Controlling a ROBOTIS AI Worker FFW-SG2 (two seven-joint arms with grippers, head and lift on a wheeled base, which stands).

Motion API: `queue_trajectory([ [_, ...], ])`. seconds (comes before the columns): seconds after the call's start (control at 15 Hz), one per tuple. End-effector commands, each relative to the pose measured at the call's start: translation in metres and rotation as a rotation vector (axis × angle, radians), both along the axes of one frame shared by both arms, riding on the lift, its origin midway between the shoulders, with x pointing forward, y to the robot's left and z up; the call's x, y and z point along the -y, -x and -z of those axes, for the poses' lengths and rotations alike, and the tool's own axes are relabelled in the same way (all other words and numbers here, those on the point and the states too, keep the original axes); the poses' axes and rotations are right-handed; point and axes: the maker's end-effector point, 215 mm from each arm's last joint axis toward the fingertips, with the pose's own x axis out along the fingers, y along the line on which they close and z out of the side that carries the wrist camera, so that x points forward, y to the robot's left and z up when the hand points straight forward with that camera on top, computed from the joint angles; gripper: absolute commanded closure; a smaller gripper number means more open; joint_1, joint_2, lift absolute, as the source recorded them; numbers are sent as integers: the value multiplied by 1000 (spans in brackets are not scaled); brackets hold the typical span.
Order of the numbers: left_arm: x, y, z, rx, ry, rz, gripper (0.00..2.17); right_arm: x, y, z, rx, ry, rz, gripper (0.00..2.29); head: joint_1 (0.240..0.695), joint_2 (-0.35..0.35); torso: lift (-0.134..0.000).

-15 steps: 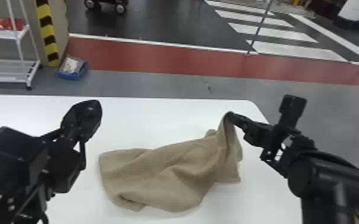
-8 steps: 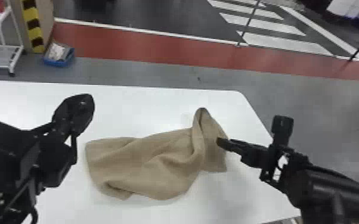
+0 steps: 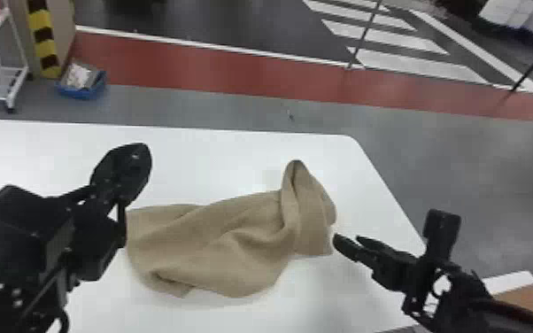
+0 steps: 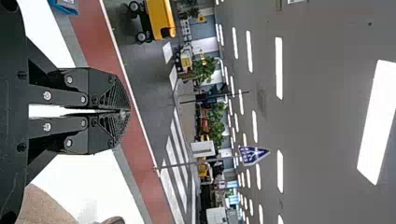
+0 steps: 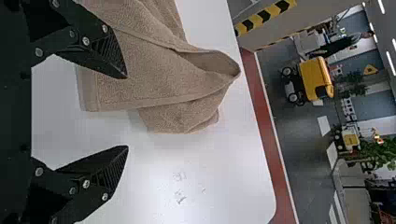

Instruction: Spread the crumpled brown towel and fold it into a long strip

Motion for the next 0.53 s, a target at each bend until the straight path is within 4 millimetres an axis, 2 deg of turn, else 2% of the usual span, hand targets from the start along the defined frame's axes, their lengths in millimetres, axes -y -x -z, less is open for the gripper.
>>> queue_trajectory([
  [0.0, -1, 1, 1, -2, -4, -1, 1075, -5, -2, 14, -21, 4, -8, 444, 695, -350, -123],
  [0.27, -4, 2, 3, -1, -5, -5, 1075, -22, -10, 23, -37, 6, -39, 508, 695, -350, -123],
  [0.47, -5, 1, 2, 2, -6, -7, 1075, -24, -10, 26, -58, 18, -45, 593, 695, -350, -123],
])
